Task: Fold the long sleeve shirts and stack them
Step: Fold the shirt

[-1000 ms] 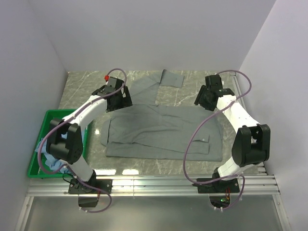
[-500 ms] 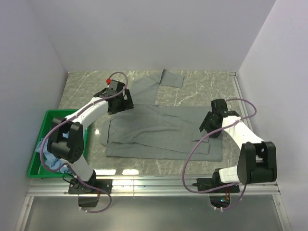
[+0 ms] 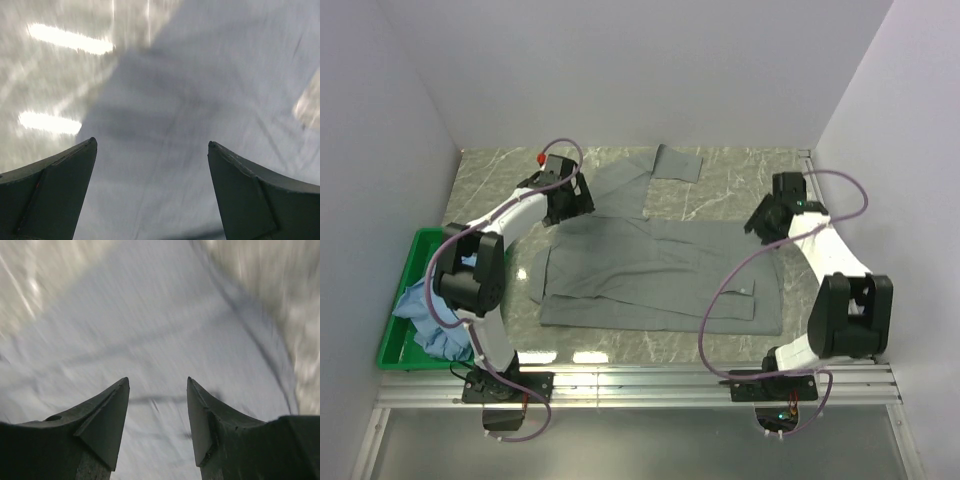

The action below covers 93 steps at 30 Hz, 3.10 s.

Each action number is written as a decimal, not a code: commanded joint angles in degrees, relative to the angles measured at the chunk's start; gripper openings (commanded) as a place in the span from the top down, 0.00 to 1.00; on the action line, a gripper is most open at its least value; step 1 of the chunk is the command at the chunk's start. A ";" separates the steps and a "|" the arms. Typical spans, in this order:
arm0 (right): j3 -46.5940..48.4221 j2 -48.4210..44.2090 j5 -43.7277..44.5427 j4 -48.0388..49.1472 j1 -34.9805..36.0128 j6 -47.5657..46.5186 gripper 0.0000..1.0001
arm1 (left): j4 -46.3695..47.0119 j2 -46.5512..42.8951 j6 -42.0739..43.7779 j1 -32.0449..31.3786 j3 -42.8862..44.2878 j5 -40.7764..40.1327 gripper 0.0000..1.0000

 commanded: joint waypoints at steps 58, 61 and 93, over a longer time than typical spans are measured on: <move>25.01 28.04 3.82 4.16 -4.10 -16.31 0.42 | 6.74 19.57 20.87 6.14 13.77 13.73 0.85; 26.77 30.06 3.11 2.75 -4.19 -17.81 0.42 | 7.10 19.39 21.14 6.14 13.33 13.02 0.89; 36.09 40.36 -1.89 -4.72 -2.08 -25.20 0.92 | 8.50 19.22 19.91 6.23 12.80 9.95 0.99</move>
